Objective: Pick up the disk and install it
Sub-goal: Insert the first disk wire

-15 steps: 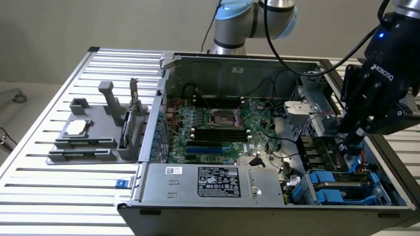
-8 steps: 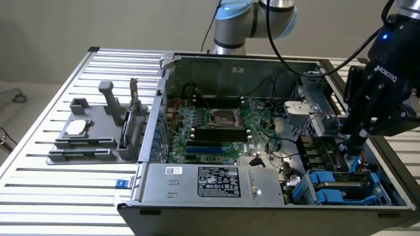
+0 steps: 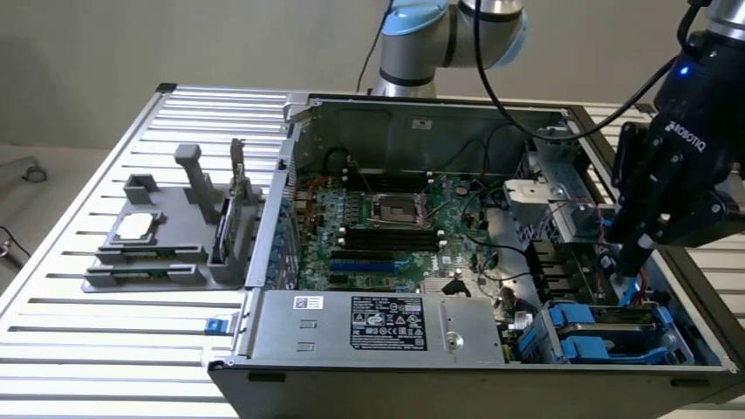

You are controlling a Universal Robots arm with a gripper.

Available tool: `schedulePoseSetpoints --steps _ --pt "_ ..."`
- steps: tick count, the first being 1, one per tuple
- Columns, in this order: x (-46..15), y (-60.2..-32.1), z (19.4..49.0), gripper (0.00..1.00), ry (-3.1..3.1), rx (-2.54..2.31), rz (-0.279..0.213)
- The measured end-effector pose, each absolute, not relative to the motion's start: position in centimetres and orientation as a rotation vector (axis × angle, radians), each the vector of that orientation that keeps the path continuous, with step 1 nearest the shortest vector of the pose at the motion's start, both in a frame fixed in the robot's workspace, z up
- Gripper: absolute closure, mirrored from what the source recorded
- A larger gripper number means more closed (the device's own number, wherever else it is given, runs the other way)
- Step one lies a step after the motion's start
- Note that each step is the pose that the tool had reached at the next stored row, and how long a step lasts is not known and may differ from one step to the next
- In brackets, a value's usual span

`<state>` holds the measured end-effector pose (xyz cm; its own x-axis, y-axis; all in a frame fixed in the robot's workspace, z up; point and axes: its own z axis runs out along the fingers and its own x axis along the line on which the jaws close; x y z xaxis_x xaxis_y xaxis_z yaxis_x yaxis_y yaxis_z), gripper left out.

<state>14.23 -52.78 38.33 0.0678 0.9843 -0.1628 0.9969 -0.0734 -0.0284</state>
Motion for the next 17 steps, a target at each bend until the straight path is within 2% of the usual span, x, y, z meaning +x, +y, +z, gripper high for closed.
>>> schedulePoseSetpoints --steps 17 --pt "14.60 -53.13 37.63 0.67 2.041 2.242 -0.230"
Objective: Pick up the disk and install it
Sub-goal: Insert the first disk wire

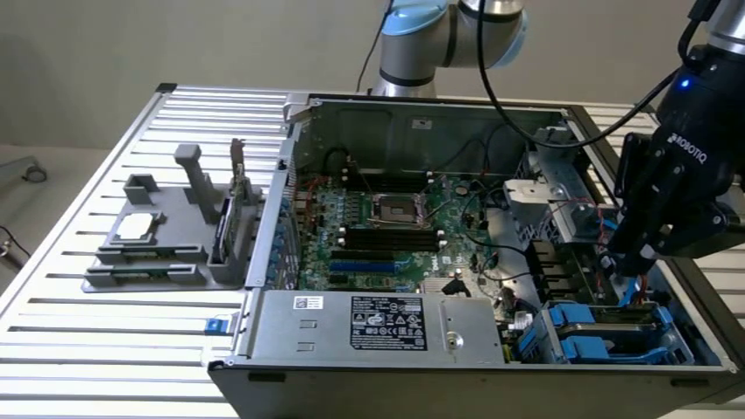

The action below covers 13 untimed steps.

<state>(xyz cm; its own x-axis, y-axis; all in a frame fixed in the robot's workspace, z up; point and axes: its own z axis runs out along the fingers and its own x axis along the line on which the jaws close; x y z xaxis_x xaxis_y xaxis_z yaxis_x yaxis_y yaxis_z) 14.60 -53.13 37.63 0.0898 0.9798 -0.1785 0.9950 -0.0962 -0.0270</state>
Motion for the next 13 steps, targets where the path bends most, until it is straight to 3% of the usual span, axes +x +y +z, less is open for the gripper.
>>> schedulePoseSetpoints --steps 13 --pt "14.84 -53.12 36.93 0.69 2.028 2.246 -0.238"
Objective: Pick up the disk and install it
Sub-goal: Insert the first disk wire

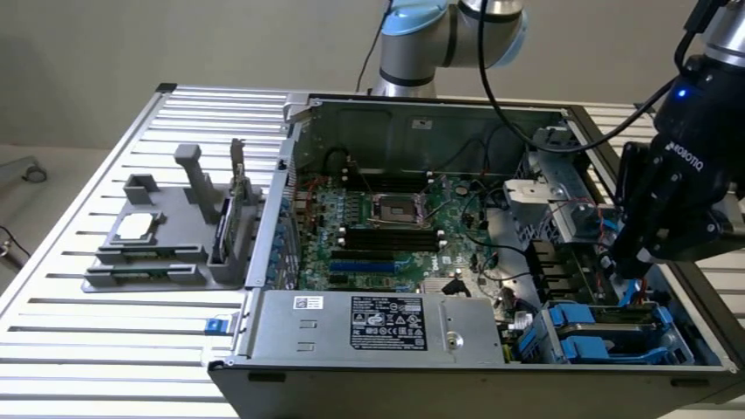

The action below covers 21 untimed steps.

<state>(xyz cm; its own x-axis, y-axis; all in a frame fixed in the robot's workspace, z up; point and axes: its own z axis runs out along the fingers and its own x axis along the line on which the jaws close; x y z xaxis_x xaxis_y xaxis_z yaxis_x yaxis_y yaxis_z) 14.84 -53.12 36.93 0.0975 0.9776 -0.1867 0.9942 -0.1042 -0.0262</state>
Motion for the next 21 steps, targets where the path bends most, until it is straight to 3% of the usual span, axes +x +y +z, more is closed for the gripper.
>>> schedulePoseSetpoints --steps 1,3,21 --pt "14.8 -53.1 36.9 0.76 2.027 2.246 -0.240" --pt "14.9 -53.1 36.9 0.80 2.023 2.246 -0.242" --pt "12.6 -53.6 36.3 0.80 2.020 2.252 -0.240"
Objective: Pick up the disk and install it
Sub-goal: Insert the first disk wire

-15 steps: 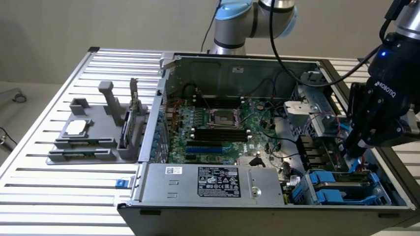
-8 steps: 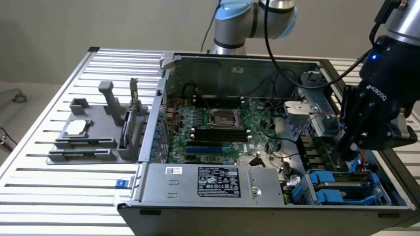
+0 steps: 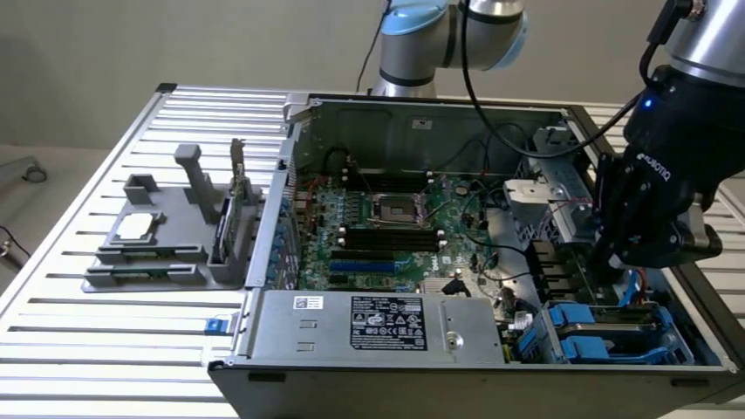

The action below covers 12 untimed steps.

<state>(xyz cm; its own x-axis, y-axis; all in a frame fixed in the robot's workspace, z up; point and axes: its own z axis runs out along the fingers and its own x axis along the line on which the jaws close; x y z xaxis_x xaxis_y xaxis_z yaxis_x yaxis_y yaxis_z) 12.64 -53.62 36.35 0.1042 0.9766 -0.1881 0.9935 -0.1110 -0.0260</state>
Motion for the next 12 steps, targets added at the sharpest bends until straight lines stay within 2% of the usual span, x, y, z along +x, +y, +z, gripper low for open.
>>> schedulePoseSetpoints --steps 12 --pt "14.0 -54.3 35.3 0.80 2.034 2.267 -0.218"
